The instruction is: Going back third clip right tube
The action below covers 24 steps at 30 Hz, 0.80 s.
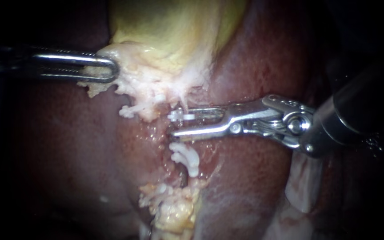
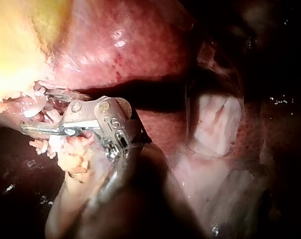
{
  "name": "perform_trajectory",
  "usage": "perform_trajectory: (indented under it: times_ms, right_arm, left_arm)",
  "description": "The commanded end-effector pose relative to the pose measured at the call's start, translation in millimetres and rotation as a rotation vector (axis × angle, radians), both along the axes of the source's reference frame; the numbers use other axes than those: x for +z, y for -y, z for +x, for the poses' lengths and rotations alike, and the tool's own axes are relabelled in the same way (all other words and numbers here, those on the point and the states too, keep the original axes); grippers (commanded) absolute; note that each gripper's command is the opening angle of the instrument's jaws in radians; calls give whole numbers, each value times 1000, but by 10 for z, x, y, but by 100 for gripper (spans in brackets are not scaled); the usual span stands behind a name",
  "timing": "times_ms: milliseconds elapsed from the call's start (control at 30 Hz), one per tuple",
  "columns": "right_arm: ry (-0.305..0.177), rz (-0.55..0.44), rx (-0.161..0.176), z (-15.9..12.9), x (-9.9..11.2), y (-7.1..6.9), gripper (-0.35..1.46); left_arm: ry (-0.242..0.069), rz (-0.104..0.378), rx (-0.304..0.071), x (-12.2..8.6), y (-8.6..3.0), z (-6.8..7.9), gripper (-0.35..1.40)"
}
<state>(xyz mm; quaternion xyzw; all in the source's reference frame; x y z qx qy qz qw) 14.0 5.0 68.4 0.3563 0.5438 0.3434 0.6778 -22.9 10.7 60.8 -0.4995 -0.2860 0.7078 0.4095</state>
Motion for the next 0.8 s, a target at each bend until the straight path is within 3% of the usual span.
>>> perform_trajectory:
  times_ms: [33,200,633,800]
  right_arm:
    - [5,1,-5,0,0,0,49]
    - [36,-2,-22,1,0,0,49]
    - [50,-6,-16,13,8,-4,50]
    - [51,-11,-17,25,16,3,50]
  left_arm:
    - [0,0,0,0,0,0,-35]
    - [0,0,1,0,0,0,-35]
    - [0,-1,0,1,0,-1,-35]
    - [0,-1,0,1,1,-1,-35]
